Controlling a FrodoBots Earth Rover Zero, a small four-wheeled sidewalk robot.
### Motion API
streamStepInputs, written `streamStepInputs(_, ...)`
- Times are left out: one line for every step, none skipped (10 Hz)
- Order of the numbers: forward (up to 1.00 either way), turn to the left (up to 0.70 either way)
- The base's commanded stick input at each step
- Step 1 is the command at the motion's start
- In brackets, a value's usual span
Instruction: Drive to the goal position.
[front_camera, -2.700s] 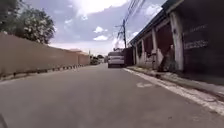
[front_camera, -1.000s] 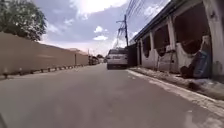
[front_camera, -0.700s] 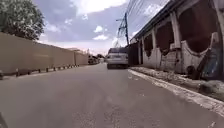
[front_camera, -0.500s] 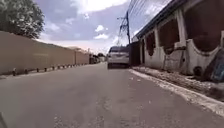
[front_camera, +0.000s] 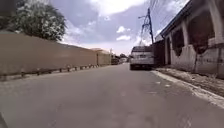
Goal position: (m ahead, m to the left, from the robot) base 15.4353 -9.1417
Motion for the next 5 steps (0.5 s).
streamStepInputs(1.0,0.01)
streamStepInputs(1.0,0.01)
streamStepInputs(1.0,0.01)
streamStepInputs(1.0,0.01)
streamStepInputs(1.0,0.01)
